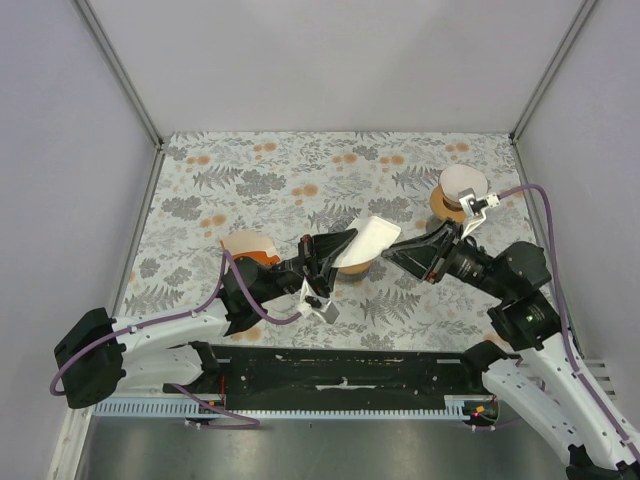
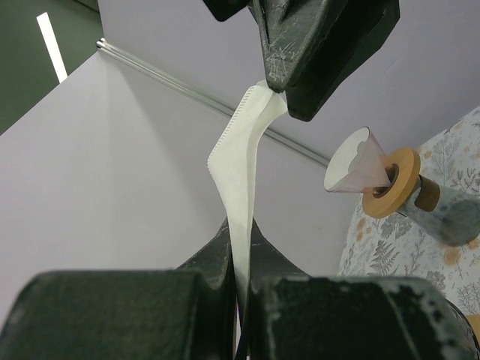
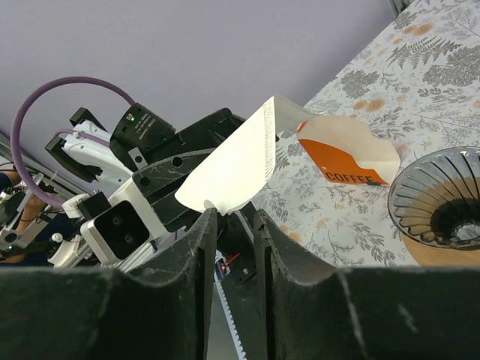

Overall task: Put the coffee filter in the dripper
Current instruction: Place the coffee filter in the coffee dripper.

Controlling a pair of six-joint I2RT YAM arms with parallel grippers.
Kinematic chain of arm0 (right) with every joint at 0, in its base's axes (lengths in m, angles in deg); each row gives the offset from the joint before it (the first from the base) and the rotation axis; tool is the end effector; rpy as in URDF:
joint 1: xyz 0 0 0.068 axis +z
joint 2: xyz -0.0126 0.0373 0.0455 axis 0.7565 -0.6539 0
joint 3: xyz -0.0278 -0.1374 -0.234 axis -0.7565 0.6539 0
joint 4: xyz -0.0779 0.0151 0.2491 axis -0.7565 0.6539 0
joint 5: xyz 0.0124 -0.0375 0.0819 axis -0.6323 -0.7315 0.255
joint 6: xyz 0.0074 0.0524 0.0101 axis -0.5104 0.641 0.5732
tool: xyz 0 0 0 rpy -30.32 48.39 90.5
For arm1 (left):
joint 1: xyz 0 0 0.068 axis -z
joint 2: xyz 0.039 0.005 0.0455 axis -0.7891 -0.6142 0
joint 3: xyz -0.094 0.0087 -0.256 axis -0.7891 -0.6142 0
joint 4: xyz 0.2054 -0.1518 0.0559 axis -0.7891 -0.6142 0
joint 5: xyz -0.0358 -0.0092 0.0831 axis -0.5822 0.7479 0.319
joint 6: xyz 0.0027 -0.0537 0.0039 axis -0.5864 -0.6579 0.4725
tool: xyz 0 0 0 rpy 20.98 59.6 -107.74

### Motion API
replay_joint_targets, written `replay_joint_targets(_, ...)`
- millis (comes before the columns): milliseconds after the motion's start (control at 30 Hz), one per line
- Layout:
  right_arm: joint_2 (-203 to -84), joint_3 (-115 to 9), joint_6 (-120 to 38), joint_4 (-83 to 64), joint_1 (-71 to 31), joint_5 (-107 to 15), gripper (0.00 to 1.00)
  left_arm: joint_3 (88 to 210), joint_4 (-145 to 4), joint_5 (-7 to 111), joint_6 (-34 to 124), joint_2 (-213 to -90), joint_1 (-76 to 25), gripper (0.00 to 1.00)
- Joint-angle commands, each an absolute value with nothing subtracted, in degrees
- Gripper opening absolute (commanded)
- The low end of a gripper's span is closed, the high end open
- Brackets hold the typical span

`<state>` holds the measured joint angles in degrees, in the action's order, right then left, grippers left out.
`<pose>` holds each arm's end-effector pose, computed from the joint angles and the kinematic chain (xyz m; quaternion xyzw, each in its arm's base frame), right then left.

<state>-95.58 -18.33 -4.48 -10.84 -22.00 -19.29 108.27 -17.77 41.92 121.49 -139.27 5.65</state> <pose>0.1113 0.0797 0.3672 -0.1351 0.6469 0.5752 0.4821 0.1192 -0.2099 0.3124 0.5431 0.1490 -0.0386 0.8254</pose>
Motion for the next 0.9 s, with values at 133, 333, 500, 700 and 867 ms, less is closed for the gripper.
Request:
replay_joint_targets(133,-96.97,-22.1,-3.86,-12.48,-21.91,-21.38,0.39,108.6,-16.37,39.53,126.7,-139.29,6.17,0.02)
replay_joint_targets(333,-98.65,-22.8,-3.77,-13.45,-21.91,-20.16,0.4,108.69,-17.07,39.53,127.49,-139.37,6.17,0.02)
replay_joint_targets(500,-99.26,-23.15,-3.77,-13.8,-21.91,-20.07,0.42,108.87,-18.04,39.36,128.63,-139.46,6.17,0.02)
replay_joint_targets(700,-100.32,-23.6,-3.77,-14.68,-21.83,-18.92,0.45,109.04,-19.54,38.83,131.27,-139.72,6.17,0.02)
replay_joint_targets(867,-101.55,-23.6,-3.42,-15.56,-21.83,-18.49,0.35,109.39,-20.32,38.48,132.15,-140.08,6.17,0.02)
